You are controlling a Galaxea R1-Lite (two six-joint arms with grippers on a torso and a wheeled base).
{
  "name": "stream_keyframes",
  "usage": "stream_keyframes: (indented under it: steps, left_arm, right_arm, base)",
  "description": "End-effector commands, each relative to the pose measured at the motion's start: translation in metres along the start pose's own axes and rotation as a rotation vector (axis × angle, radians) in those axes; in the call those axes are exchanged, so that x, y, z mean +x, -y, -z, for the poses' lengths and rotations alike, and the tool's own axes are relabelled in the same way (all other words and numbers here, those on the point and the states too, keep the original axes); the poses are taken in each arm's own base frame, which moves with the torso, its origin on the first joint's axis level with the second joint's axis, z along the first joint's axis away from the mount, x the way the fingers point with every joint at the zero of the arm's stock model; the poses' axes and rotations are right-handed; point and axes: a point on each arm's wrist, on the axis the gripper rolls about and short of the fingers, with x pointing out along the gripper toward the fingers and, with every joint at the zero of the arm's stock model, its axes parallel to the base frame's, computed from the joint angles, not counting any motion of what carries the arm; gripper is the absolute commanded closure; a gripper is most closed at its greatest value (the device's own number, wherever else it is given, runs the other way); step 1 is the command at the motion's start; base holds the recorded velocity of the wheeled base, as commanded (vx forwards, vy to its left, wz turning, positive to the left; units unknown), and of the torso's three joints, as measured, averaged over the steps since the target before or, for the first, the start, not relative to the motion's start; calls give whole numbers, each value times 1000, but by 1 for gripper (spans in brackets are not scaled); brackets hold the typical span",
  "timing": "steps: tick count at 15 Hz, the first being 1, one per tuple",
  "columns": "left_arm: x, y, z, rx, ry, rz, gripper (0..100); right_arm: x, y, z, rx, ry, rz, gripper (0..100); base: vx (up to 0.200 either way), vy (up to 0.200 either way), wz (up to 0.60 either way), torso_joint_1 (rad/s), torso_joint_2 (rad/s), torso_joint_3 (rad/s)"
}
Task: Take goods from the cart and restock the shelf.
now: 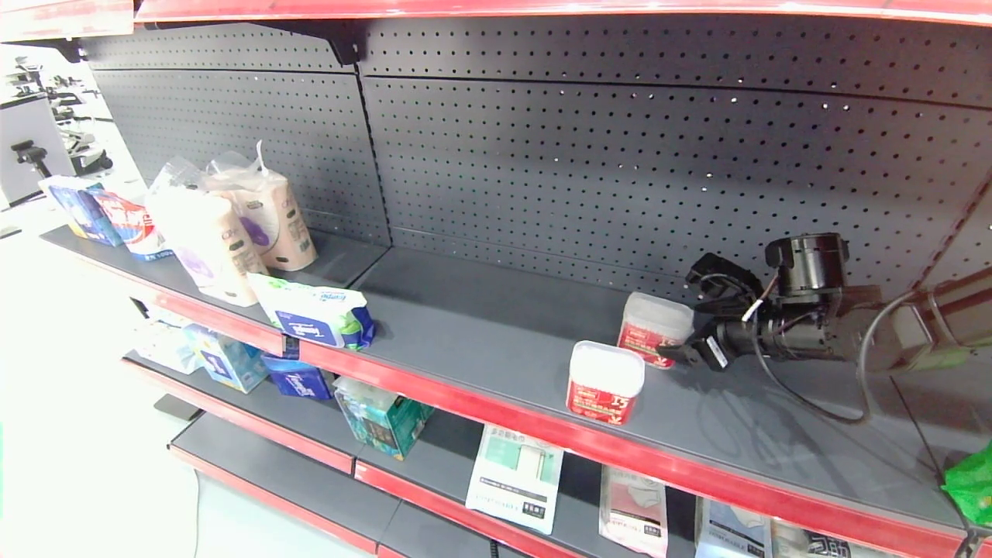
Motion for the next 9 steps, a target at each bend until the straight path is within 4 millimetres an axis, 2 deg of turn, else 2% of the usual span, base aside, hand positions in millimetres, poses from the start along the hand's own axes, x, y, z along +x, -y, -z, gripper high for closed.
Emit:
stream_keyframes:
  steps: [1,9]
  left_arm:
    - [0,0,0,0,0,1,0]
    - [0,0,0,0,0,0,0]
  right_arm:
    - [0,0,1,2,-9,12,0]
    - [-5,6,4,29,-14,33,0]
  base:
    - [0,0,0,0,0,0]
    - [0,0,0,0,0,0]
